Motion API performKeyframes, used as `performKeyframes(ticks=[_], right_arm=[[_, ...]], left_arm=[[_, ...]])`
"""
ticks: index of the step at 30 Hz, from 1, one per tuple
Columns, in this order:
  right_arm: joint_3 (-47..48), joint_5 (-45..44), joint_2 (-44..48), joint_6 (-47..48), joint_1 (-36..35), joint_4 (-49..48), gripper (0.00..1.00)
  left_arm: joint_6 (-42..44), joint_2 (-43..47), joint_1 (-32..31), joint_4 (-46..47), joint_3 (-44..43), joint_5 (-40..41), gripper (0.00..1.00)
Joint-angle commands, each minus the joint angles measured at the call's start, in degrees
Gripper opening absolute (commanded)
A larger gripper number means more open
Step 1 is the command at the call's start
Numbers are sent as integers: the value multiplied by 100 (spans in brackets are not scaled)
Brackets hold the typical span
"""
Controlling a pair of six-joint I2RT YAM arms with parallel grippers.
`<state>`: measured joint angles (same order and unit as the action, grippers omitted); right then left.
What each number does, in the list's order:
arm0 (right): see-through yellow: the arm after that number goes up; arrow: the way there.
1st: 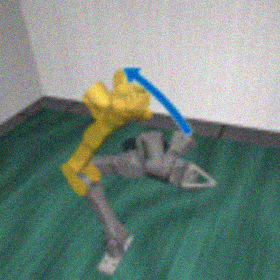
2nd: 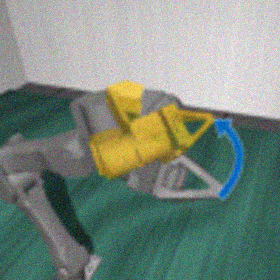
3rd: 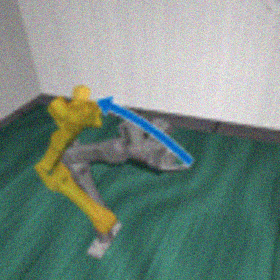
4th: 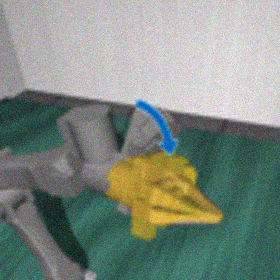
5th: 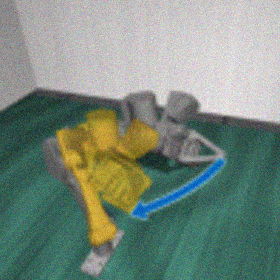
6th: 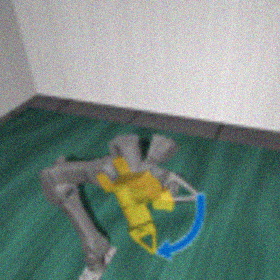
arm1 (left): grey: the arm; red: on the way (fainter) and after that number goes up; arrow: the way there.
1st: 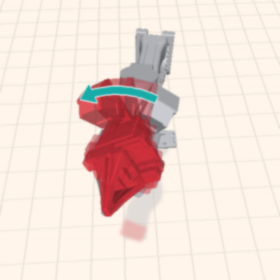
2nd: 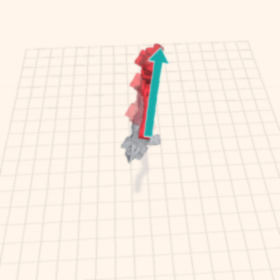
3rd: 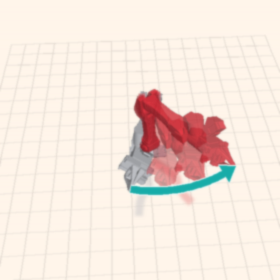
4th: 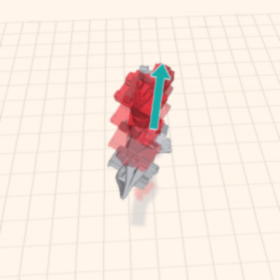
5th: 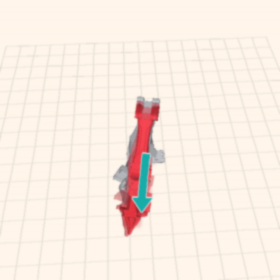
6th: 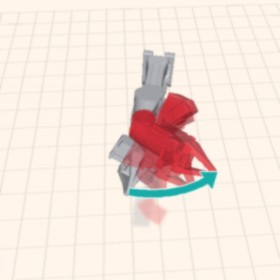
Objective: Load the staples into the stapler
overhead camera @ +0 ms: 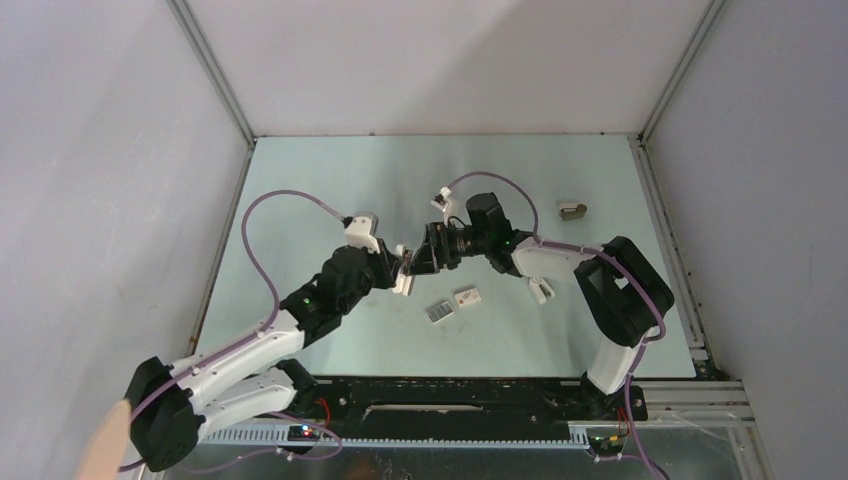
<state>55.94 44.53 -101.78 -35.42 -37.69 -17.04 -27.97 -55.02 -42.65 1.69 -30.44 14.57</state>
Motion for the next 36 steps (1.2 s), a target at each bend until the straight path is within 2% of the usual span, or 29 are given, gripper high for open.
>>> performKeyframes(ticks=[1, 5, 10, 14, 17, 20, 22, 23, 29, 32, 36], right_arm=[[224, 426, -26, -249, 80, -631, 71], [224, 606, -7, -348, 127, -775, 61], [224, 682, 102, -428, 167, -856, 57], [224, 722, 207, -466, 169, -905, 48], [224, 744, 236, -449, 178, -877, 35], [190, 788, 264, -422, 203, -862, 17], [79, 830, 355, -409, 253, -904, 3], [30, 855, 419, -386, 285, -907, 0], [-127, 1174, 935, 309, 505, -269, 0], [-127, 1282, 1245, 912, 578, 378, 0], [-246, 1497, 1705, 1582, 634, 903, 0]], left_arm=[[239, 313, -70, 507, 81, -82, 0], [328, 464, -109, 585, 181, -155, 0], [431, 536, -129, 592, 239, -198, 0], [442, 534, -155, 664, 257, -263, 0], [467, 538, -166, 646, 240, -268, 0], [493, 622, -173, 612, 240, -245, 1], [502, 707, -165, 560, 248, -237, 10], [534, 759, -166, 532, 249, -246, 17], [787, 1046, -168, 531, 215, -689, 69], [946, 1045, -164, 517, 55, -1042, 83], [1149, 838, -164, 412, -424, -1877, 92]])
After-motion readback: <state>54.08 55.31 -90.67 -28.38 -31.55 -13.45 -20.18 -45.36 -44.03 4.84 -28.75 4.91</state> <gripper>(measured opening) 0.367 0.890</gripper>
